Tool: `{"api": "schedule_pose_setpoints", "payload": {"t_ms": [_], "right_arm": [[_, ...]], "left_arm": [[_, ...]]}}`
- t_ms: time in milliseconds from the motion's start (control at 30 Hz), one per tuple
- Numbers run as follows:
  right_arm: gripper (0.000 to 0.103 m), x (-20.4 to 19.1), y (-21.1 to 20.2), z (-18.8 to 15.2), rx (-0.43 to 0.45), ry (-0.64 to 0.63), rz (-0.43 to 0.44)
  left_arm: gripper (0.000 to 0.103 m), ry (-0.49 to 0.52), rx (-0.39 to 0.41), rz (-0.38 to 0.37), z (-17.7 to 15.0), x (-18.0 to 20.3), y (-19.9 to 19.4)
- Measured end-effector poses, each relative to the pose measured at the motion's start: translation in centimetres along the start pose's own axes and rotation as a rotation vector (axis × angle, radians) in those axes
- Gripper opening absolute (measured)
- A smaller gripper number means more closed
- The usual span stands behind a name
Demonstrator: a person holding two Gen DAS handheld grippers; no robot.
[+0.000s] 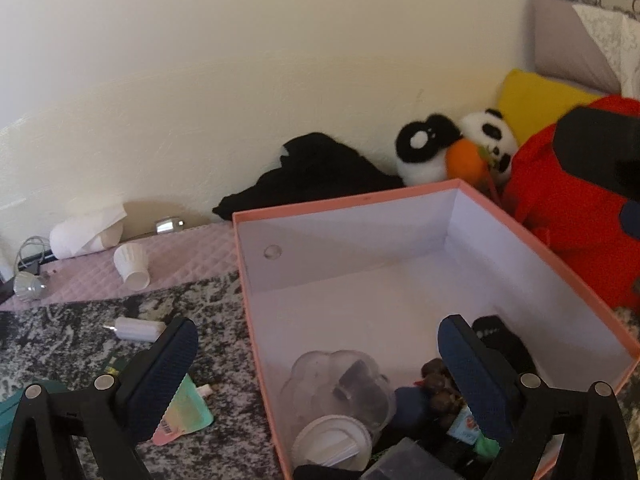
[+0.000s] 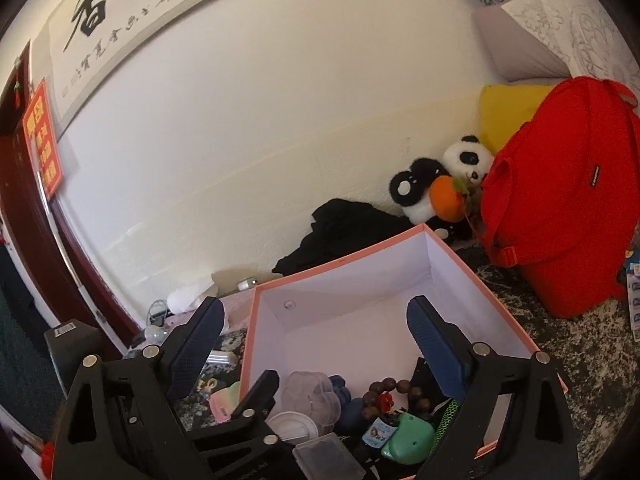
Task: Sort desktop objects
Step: 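Grasp the teal glasses case with the left tool while the right tool grasps the pink-green pouch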
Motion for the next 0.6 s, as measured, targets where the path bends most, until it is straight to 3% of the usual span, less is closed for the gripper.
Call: {"api": "schedule_pose_setpoints", "payload": {"t_ms": [333,600], "right_arm": [[0.095,-3.5,1.2,-1.3,-0.025,-0.075,0.005],[0.094,-7.1,2.9,-2.7,-0.056,-0.154,0.015]], "left_arm": [[0.1,-0.041,-0.02,0.056,-0.6,-4.0,-0.1],[0.099,-0.067,-0.051,0.147,-2.0,-9.8,0.5]]}}
Point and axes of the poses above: each gripper's, at about its wrist camera, not at the fingertips, and y roughly the way its jaws point, x to its right, z to its top, the point moved 8 cm from there along y, roughly the way its jaws point, and after that the axes turned 12 degrees about -x, right-handed, at the moved point
